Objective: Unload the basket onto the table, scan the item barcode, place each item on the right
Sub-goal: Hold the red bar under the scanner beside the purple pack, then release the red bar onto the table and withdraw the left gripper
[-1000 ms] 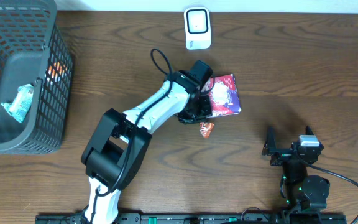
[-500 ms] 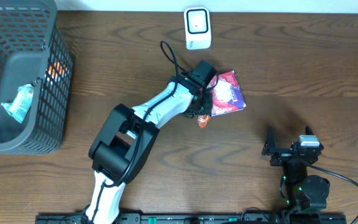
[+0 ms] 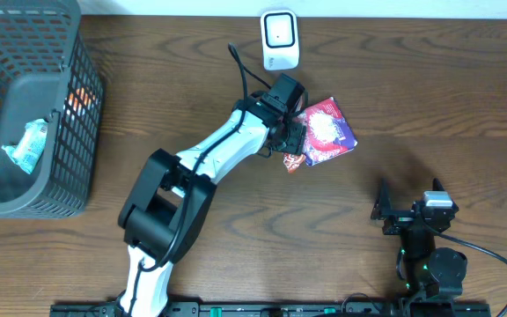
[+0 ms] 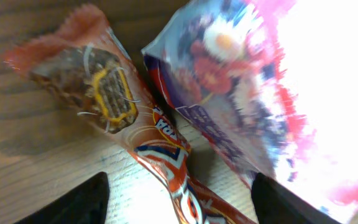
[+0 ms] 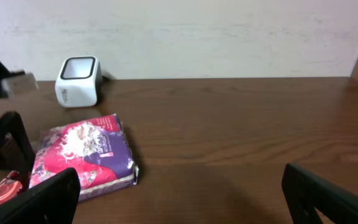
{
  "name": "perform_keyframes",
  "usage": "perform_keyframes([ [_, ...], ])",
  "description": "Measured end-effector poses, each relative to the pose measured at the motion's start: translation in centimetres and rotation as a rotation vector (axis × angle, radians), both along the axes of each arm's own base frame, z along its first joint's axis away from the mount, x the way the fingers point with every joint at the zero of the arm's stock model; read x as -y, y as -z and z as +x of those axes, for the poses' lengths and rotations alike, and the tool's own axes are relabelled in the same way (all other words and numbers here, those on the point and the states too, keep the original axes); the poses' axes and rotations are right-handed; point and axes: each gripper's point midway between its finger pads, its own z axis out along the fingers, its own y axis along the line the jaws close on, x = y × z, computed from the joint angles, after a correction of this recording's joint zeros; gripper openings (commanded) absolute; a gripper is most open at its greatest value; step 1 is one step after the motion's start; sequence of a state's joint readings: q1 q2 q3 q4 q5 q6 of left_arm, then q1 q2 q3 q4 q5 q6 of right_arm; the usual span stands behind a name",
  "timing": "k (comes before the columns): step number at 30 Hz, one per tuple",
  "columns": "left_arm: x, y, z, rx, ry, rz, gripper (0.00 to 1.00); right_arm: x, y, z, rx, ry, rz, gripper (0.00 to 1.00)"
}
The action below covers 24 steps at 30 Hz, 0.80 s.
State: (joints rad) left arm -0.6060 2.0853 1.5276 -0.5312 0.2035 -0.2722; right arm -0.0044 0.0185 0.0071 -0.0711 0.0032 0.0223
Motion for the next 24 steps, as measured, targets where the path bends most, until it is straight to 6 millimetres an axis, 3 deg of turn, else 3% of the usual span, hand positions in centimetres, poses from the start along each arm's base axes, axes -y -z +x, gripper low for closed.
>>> perform_keyframes([
  [3, -0.2, -2.0, 0.4, 0.035, -0.003, -0.021, 0.87, 0.0, 0.0, 0.0, 0.0, 0.0, 0.0, 0.99],
  [7, -1.1, -6.7, 1.5, 0.121, -0.029, -0.077, 0.88, 0.0, 0.0, 0.0, 0.0, 0.0, 0.0, 0.99],
  [14, -5.6, -17.5, 3.0, 0.318, -0.124, -0.186, 0.88, 0.0, 0.0, 0.0, 0.0, 0.0, 0.0, 0.99],
  [17, -7.4, -20.5, 3.1, 0.375, -0.159, -0.211, 0.89, 0.0, 0.0, 0.0, 0.0, 0.0, 0.0, 0.99],
  [23, -10.4, -23.4, 2.1, 0.409, -0.209, -0.216, 0.88, 0.0, 0.0, 0.0, 0.0, 0.0, 0.0, 0.99],
  [24, -10.8, -23.4, 1.8, 0.401, -0.215, -0.21, 0.72, 0.0, 0.0, 0.0, 0.0, 0.0, 0.0, 0.99],
])
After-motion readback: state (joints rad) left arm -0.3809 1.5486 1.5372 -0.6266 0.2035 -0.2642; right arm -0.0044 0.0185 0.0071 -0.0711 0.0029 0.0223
